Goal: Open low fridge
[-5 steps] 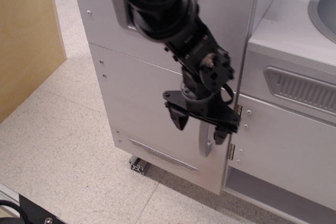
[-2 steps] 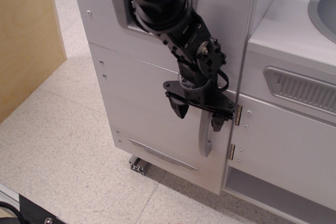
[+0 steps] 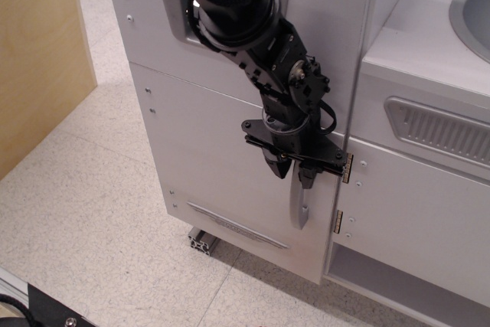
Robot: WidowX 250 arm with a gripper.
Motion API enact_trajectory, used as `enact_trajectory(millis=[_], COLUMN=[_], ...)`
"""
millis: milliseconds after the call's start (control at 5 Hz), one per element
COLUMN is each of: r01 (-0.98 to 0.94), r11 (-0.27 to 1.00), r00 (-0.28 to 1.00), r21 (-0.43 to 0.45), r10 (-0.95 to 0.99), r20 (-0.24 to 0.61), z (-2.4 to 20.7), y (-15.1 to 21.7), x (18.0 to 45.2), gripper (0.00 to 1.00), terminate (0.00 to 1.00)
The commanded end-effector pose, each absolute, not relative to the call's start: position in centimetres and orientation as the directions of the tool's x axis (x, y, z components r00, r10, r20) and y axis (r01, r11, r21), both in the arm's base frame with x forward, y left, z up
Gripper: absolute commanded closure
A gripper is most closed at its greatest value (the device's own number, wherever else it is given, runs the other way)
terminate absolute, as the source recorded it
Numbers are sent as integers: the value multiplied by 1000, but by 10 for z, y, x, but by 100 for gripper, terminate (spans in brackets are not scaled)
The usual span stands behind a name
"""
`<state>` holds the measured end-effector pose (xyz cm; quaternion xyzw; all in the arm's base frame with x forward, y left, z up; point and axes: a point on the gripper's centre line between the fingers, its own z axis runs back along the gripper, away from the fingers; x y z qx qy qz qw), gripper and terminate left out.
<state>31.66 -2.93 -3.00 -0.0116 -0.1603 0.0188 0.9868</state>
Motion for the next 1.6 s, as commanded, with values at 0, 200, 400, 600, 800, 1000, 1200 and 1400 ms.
enact_trajectory(millis=[0, 200, 400, 600, 800, 1000, 1200, 1400], r01=[-17, 26, 53, 101, 72, 65, 55, 44], r11=[1000, 1000, 998, 995, 996, 993, 987, 985], r00=[933, 938, 943, 956, 972, 974, 970, 962], r21=[-1, 16, 26, -10, -43, -99, -149, -165], r10=[16, -30, -59, -95, -60, -42, -17, 2], r20=[359, 346, 328, 278, 227, 222, 244, 272], z=[-28, -29, -25, -11, 12, 37, 55, 59], y=[-28, -21, -11, 3, 7, 2, -17, -35], x=[308, 288, 270, 252, 252, 260, 272, 287], gripper=[100, 100, 100, 0, 0, 0, 0, 0], terminate=[0, 0, 0, 0, 0, 0, 0, 0])
